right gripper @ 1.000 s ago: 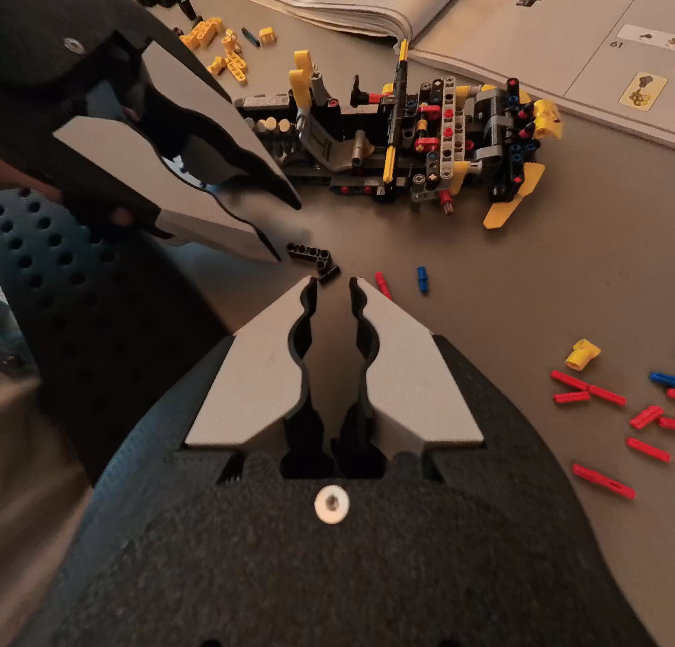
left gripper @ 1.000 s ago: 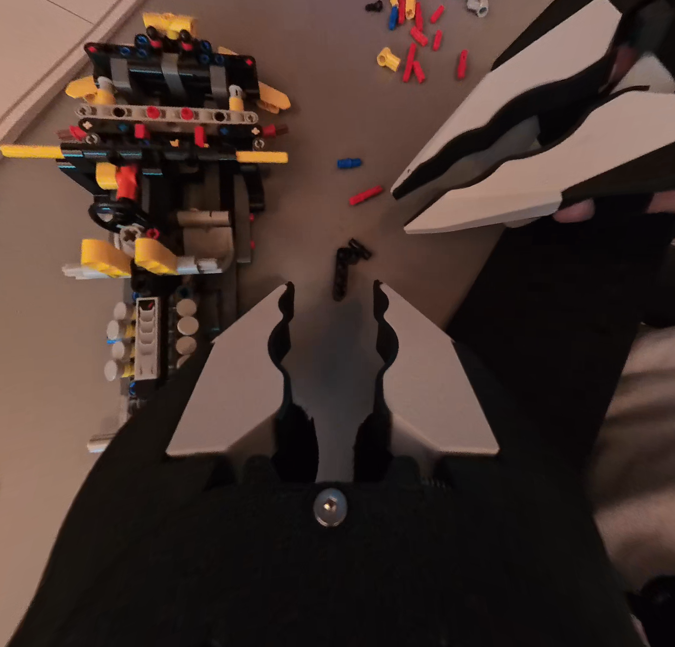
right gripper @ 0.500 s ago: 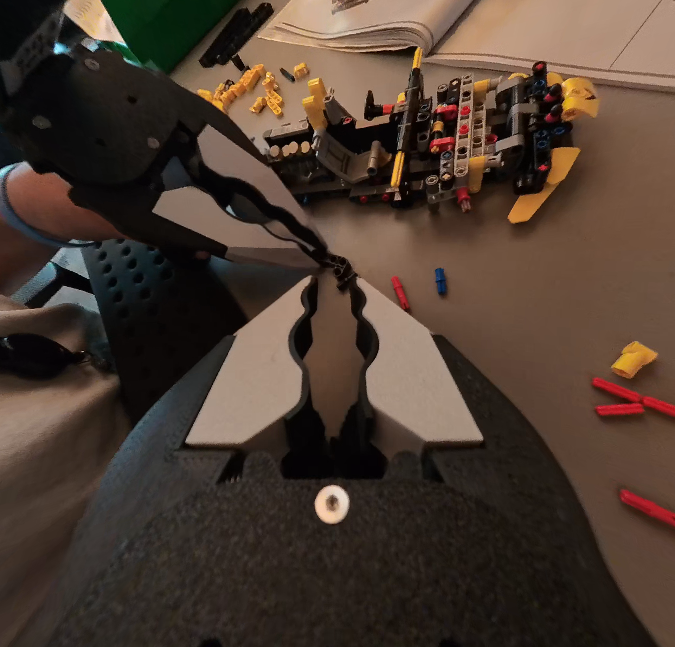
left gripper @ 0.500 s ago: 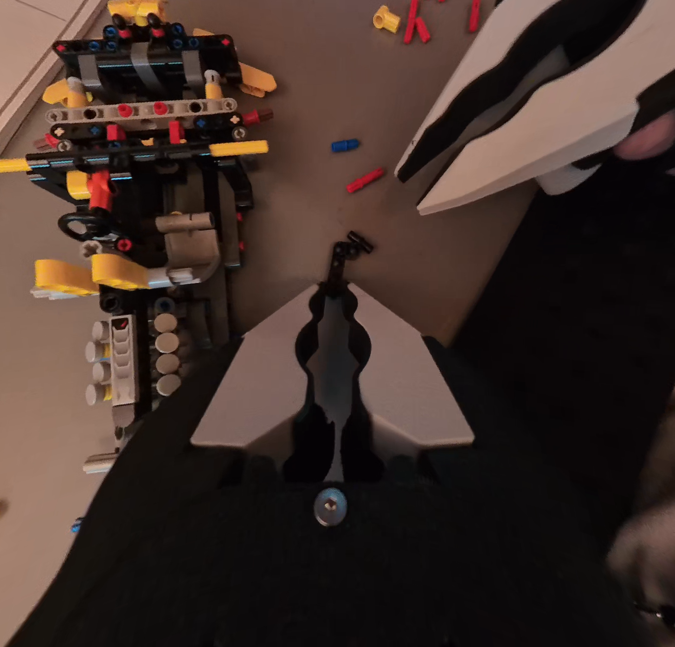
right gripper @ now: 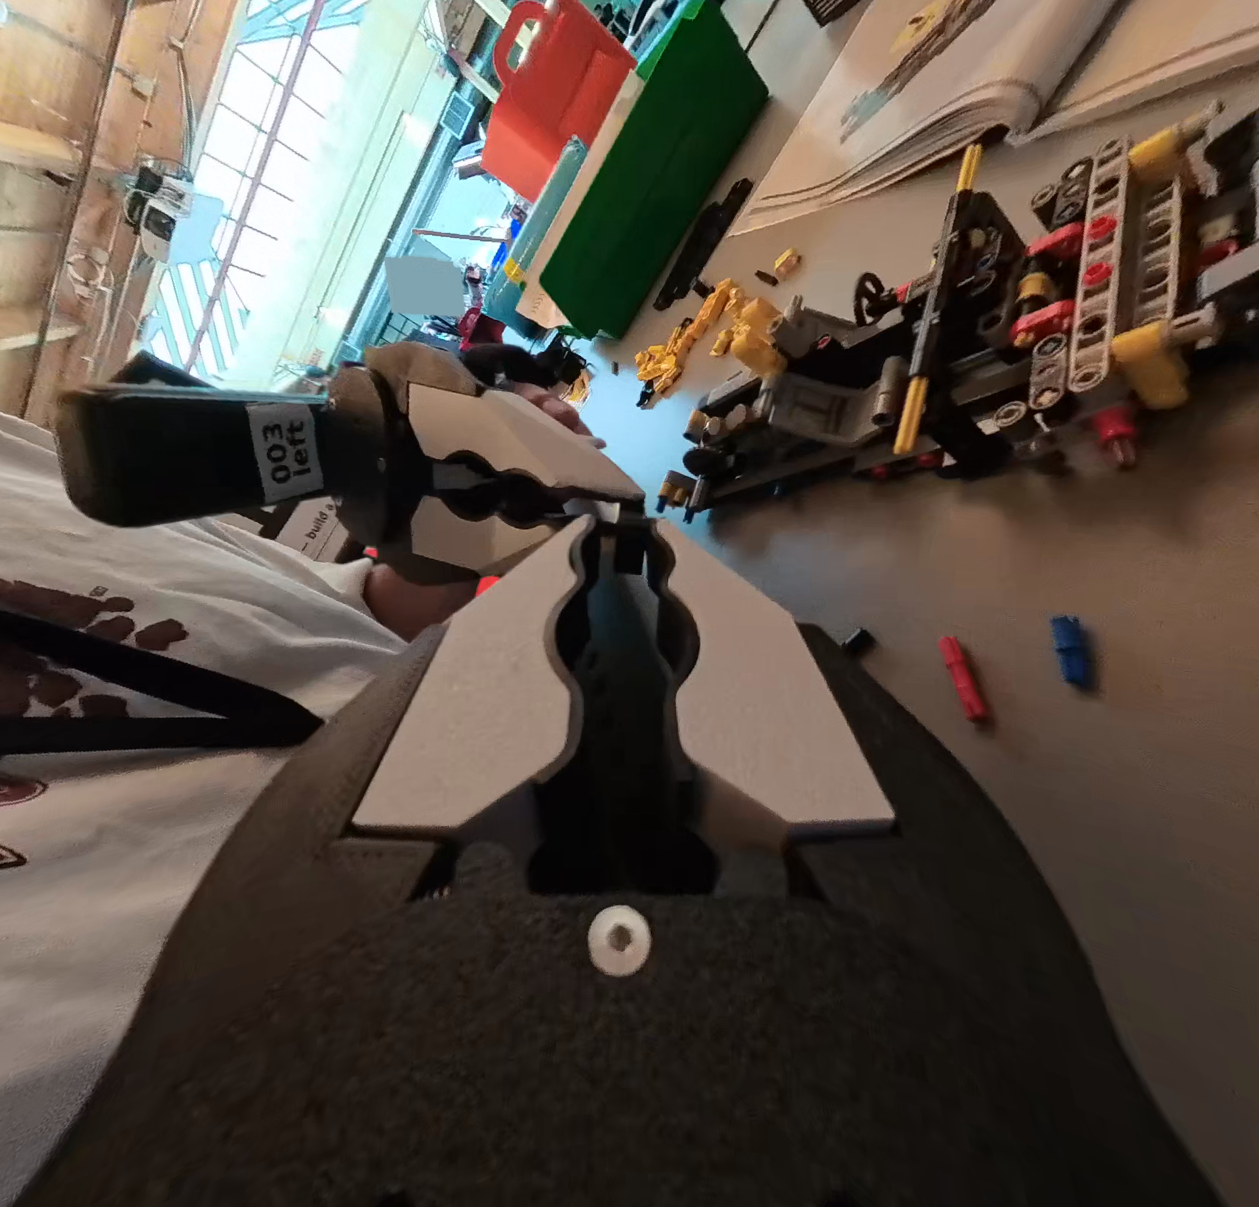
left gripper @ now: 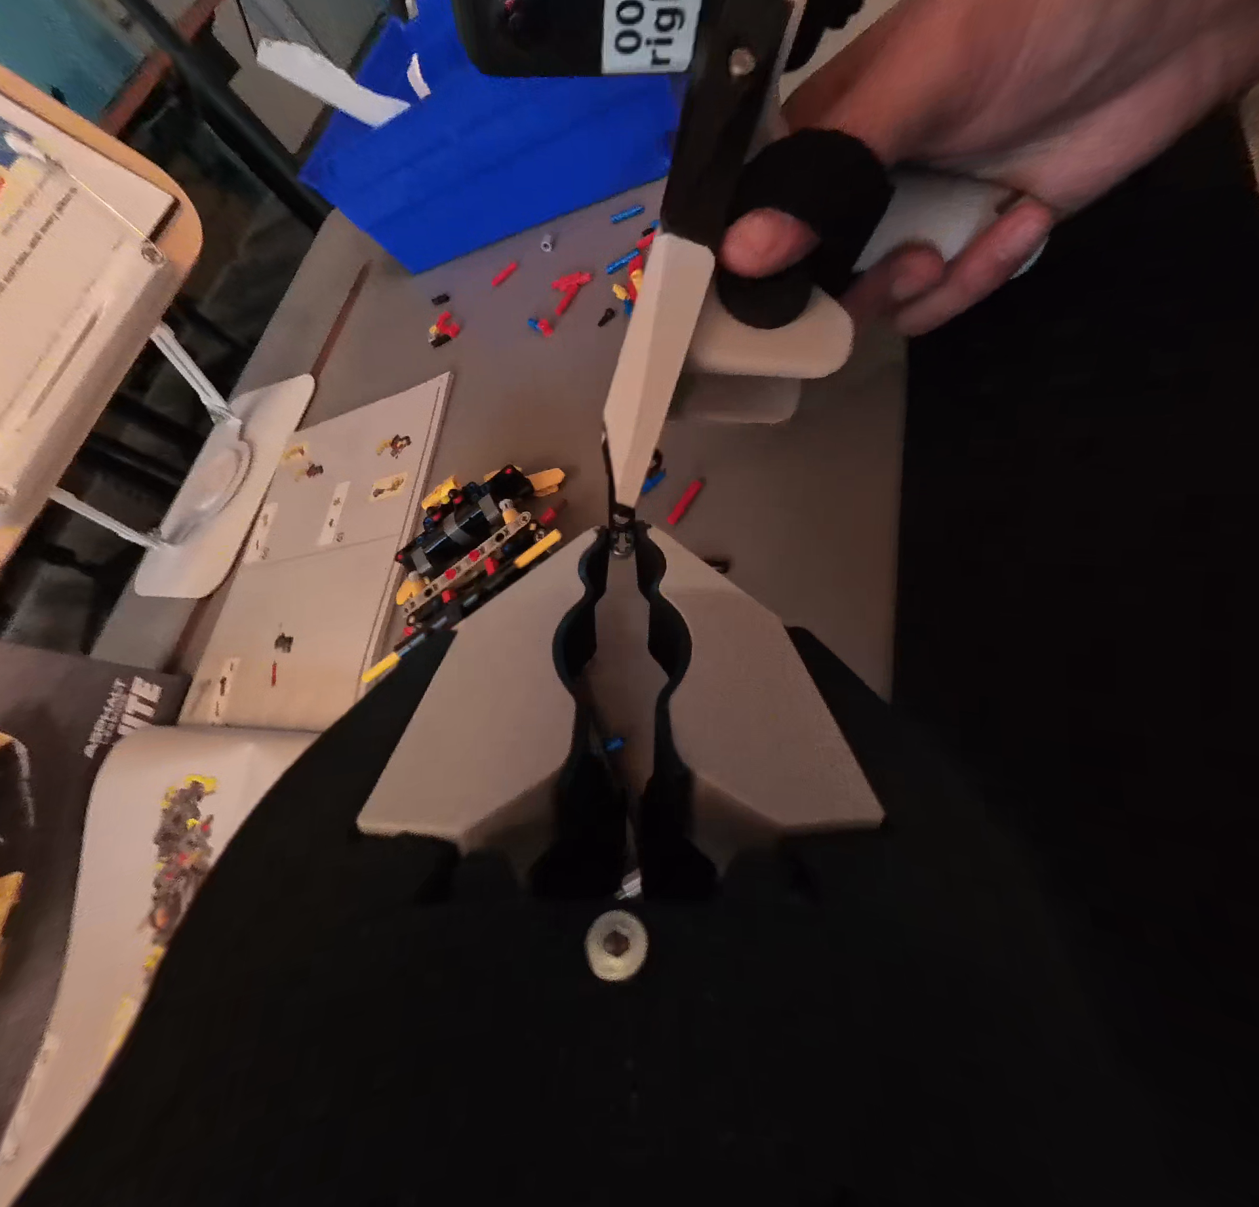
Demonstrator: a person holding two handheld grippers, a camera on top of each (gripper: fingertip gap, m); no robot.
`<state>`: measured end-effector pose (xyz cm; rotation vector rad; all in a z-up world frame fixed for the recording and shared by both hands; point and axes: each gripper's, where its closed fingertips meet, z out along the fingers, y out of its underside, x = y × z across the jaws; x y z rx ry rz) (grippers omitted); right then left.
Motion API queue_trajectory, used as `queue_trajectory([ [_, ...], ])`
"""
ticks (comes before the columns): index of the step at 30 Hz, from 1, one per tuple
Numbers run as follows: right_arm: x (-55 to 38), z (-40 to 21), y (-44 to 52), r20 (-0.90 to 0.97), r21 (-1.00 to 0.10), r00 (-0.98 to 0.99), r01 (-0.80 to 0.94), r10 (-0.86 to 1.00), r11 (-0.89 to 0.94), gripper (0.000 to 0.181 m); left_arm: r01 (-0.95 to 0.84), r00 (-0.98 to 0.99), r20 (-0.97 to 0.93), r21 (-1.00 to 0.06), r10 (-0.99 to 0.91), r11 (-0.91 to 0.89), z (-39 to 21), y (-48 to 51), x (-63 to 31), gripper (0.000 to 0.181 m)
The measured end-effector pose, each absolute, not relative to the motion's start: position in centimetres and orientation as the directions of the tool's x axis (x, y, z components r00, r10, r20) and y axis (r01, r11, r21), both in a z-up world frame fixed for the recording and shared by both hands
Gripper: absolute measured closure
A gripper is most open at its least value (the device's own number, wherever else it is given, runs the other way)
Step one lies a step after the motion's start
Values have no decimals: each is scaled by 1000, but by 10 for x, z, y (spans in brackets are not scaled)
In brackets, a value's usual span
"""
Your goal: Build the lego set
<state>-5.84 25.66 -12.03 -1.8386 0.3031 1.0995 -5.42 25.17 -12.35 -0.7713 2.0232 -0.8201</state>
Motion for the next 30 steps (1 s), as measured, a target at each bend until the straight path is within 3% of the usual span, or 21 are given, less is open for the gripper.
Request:
queue_trajectory([
  [7, -63, -120, 253, -789, -594, 571, -616, 226, -517, 174, -177, -465, -531, -728, -708, 662, -122, 246, -59, 173],
  [22, -70, -129, 246, -849, -509, 486, -651, 206, -563, 174, -178, -505, -472, -763, -723, 622, -130, 235, -65, 173],
  [30, -72, -131, 242, -840, -519, 503, -632, 205, -575, 174, -171, -510, -489, -748, -707, 641, -131, 233, -67, 173],
])
